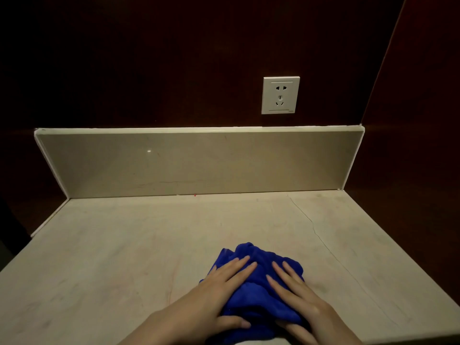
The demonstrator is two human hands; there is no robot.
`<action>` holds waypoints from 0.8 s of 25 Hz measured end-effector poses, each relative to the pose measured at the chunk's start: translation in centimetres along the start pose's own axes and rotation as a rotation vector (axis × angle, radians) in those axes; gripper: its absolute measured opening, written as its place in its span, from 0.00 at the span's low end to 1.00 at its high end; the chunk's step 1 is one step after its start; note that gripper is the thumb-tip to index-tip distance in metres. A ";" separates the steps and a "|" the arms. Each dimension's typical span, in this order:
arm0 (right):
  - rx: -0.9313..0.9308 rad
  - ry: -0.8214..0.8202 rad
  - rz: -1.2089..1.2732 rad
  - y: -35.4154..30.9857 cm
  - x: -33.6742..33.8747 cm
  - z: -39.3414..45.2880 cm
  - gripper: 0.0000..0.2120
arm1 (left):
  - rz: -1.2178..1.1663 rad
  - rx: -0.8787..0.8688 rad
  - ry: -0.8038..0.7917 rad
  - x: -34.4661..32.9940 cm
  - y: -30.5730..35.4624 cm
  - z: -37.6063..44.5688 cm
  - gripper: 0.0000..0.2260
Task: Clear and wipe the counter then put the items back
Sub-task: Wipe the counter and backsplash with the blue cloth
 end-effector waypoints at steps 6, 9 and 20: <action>0.065 -0.031 -0.029 -3.2 -2.7 8.9 0.31 | -0.008 0.062 0.011 4.6 -7.9 -1.8 0.38; 0.115 -0.051 -0.079 -5.4 -3.3 14.3 0.38 | -0.055 0.130 0.042 6.6 -12.5 -3.0 0.37; 0.263 -0.026 -0.125 -4.7 -5.4 29.2 0.30 | -0.154 0.245 0.178 13.0 -24.2 -1.9 0.36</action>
Point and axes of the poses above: each hand's wrist, its own z-axis towards the middle knuckle, its own x-axis out of the back of the hand, y = z × x, the point moved 2 cm from there along z, towards the middle knuckle, and after that the axes turned 10 degrees about x, right-handed, at the moved point
